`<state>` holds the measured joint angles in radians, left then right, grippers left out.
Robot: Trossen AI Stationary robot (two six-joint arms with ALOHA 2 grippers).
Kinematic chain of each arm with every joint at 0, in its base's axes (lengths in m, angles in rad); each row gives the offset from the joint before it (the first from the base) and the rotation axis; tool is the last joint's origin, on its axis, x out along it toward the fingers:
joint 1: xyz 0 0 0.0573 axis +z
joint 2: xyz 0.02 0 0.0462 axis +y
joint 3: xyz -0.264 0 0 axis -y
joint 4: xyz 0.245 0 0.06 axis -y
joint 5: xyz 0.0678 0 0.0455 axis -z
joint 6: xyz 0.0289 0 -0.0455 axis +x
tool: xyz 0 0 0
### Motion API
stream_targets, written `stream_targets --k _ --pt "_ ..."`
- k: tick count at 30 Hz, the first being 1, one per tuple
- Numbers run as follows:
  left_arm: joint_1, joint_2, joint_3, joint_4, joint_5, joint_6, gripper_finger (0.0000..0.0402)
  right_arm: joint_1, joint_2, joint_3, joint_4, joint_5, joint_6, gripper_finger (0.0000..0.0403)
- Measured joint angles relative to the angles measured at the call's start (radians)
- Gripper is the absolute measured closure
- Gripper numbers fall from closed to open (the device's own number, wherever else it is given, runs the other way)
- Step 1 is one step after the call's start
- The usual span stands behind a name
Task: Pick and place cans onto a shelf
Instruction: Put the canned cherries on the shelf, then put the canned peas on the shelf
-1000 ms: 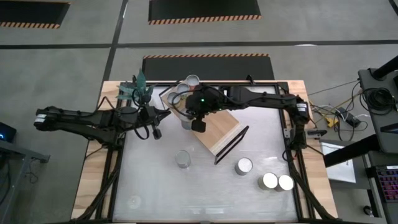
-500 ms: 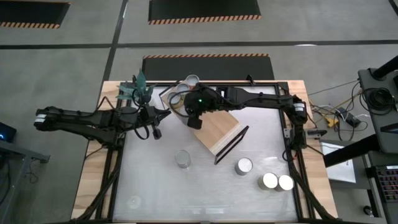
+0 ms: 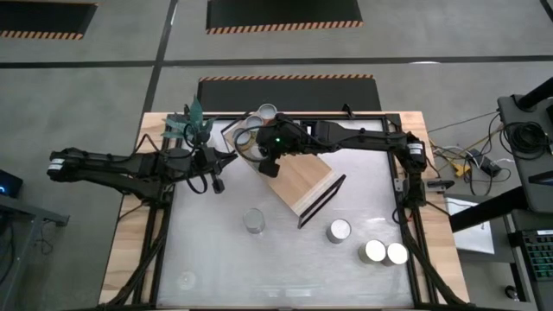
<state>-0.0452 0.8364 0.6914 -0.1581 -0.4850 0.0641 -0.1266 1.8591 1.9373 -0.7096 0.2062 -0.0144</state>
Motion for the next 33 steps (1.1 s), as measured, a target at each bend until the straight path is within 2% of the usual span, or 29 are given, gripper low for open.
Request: stream_targets --k 15,22,33 --pt "-0.017 0.0 0.0 0.0 0.0 0.0 0.0402 0.04 -0.005 0.114 -0.058 -0.003 -0.022 0.0394" --pt "-0.087 -0.002 0.0 0.004 0.005 0.002 0.0402 0.144 -0.025 0.143 -0.186 -0.004 -0.009 0.0394" --pt "-0.223 0.009 0.03 0.017 0.02 -0.016 0.0402 0.367 -0.039 0.089 -0.326 -0.004 0.066 0.0394"
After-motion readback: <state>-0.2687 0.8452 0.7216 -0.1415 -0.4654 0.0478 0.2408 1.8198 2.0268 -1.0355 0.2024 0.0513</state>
